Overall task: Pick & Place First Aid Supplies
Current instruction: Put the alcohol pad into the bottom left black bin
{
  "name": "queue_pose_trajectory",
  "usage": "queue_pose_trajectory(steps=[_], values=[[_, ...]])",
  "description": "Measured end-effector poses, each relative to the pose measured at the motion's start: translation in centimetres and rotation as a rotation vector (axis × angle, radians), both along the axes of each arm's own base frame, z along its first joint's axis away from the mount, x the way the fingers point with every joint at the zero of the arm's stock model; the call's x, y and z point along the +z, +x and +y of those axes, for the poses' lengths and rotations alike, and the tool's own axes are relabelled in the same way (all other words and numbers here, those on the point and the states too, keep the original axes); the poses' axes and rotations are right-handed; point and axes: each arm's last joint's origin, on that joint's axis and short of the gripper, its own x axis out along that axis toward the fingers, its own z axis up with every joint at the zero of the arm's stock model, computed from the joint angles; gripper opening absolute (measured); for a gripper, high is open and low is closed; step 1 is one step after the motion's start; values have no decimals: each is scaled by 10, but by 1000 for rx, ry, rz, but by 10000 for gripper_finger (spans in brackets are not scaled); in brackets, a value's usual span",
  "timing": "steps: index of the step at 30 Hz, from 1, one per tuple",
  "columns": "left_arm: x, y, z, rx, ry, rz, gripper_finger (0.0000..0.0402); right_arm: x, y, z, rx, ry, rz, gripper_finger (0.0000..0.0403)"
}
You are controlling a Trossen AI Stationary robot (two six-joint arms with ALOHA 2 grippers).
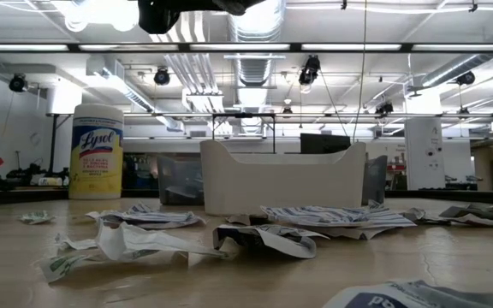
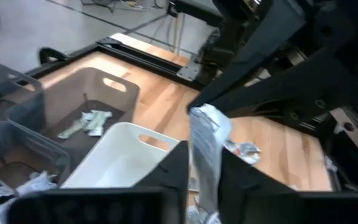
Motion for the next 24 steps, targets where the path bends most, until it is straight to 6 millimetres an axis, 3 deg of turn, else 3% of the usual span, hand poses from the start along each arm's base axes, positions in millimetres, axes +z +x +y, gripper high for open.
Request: queue_pose_trajectory(steps=[3,12,19,24], values=[[0,1,1,-27,-9,7,9,0,0,0,8,-7,9,8],[-2,1,0,-55,-34,19,1,-1,0,1,91,-10,75,15],[-10,-2,5,14,-51,92,0,-2,-2,3,143,28,113,67],[-20,-7,11,89,-58,190,0,-2,-15,3,184,36,217,109]])
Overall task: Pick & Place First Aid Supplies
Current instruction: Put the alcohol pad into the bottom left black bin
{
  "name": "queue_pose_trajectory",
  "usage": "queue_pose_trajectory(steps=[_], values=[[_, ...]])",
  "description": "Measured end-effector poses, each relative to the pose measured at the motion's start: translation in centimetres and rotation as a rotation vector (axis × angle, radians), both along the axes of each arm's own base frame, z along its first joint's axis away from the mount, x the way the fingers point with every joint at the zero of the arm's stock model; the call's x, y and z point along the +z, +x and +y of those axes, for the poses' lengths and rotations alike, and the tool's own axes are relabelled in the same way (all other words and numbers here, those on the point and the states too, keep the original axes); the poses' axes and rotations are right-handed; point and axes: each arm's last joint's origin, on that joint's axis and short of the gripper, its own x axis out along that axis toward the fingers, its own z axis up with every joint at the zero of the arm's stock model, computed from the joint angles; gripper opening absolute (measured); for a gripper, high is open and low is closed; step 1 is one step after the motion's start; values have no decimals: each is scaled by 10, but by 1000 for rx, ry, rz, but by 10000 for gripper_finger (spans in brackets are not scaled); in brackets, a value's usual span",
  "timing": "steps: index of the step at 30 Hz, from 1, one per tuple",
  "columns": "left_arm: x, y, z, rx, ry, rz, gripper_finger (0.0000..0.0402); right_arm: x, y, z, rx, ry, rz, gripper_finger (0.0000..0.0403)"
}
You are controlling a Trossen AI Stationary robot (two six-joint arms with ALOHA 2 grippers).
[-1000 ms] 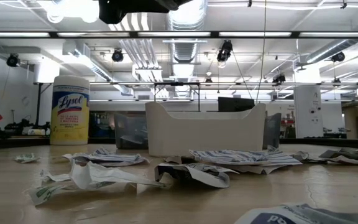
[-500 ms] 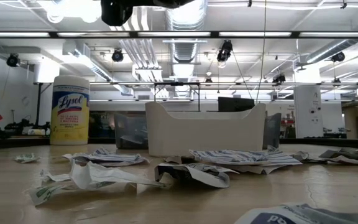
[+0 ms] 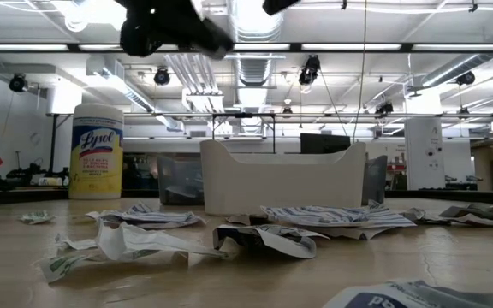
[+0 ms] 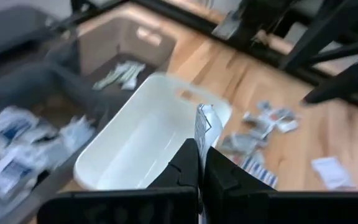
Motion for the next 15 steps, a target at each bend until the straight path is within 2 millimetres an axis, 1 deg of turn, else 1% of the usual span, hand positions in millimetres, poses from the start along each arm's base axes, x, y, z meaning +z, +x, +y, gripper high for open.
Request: queue_pose_trajectory(steps=[5,10,12,15], values=[[-7,-4,5,42,-19,76,0,-6,-21,-6,17,74,218,131],[-8,-4,9,60,-25,77,0,-19,-42,-6,45,108,465,133],[-8,-3,11,72,-34,72,0,-26,-48,-4,61,95,505,129],[-8,-2,13,88,-44,67,0,-32,-59,-2,89,80,521,120]])
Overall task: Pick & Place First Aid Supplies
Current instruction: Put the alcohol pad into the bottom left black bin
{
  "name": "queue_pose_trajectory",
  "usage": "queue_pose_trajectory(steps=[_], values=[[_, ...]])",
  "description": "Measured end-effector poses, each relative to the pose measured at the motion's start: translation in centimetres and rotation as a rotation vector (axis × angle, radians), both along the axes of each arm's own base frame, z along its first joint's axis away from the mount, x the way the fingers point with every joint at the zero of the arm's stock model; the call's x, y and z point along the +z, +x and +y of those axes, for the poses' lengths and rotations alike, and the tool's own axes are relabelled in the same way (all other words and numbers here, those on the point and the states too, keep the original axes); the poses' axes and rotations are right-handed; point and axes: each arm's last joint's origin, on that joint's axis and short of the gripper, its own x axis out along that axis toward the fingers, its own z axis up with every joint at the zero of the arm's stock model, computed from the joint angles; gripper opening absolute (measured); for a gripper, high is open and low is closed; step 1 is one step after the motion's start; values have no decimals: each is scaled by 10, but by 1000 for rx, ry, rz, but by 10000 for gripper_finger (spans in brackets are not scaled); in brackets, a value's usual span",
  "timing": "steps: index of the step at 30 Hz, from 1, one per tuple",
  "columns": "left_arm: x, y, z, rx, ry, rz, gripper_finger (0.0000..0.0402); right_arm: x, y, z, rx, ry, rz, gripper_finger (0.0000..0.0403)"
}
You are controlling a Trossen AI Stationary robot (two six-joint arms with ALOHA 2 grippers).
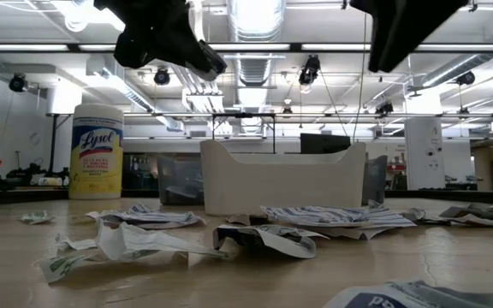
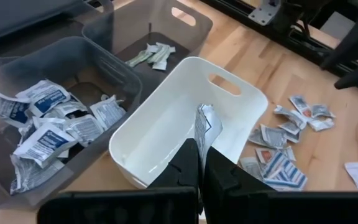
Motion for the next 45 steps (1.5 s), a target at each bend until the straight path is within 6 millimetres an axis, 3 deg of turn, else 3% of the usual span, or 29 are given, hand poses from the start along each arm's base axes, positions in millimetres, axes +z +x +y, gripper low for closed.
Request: queue_pose_trajectory(steps=[5,11,21,26,32,40,45], values=[[1,1,0,13,-20,-15,0,-3,-23,-4,15,46,-62,101],[2,2,1,18,-30,-35,0,4,-53,-18,65,228,-228,79],[1,5,14,39,-61,-30,0,11,-105,-54,128,410,-498,61],[1,9,36,36,-72,-5,0,13,-126,-72,159,480,-635,61],[0,12,76,39,-66,28,0,15,-149,-88,170,506,-789,61],[0,8,126,40,-63,51,0,14,-176,-101,172,561,-972,61],[-10,8,150,33,-89,92,0,11,-189,-108,179,580,-1065,61]])
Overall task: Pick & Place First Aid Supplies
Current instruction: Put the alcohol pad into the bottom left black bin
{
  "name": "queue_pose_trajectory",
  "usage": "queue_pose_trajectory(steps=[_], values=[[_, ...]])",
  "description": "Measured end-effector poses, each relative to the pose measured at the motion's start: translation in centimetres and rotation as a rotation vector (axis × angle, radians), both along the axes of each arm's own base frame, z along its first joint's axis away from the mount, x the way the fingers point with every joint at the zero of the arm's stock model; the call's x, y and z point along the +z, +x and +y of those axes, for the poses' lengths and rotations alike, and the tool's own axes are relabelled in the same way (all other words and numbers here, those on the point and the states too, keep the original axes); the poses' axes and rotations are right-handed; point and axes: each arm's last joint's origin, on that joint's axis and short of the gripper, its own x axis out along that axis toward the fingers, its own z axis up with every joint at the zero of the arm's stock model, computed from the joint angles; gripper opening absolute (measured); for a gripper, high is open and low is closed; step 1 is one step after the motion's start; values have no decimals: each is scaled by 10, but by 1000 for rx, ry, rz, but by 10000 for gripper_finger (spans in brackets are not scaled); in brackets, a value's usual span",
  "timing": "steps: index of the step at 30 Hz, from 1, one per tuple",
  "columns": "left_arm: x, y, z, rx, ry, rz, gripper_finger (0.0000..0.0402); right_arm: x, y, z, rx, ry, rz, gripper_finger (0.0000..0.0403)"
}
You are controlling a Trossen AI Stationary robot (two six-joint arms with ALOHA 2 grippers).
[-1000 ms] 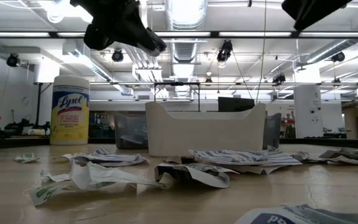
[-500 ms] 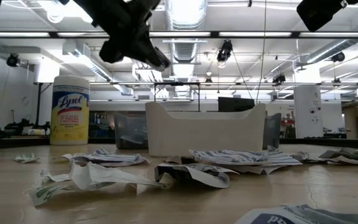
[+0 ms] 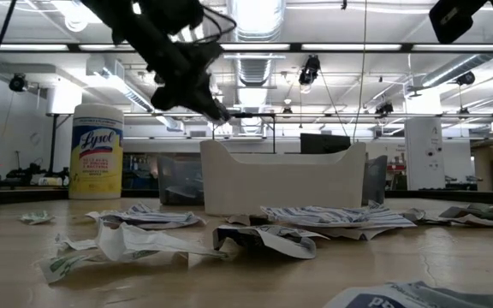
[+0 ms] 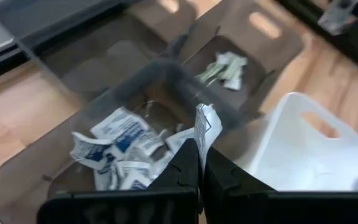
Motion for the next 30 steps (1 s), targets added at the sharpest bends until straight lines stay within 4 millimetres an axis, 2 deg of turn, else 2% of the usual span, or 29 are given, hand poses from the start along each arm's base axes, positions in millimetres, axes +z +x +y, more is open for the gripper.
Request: queue_pose_trajectory(steps=[12,23,30], values=[[-49,24,37,-28,-112,143,0,-13,-25,-11,-6,77,-107,61],[-55,61,61,-79,-127,240,0,-24,-27,-17,-162,62,-113,61],[-63,81,74,-134,-165,249,0,-25,-27,-17,-167,60,-110,61]])
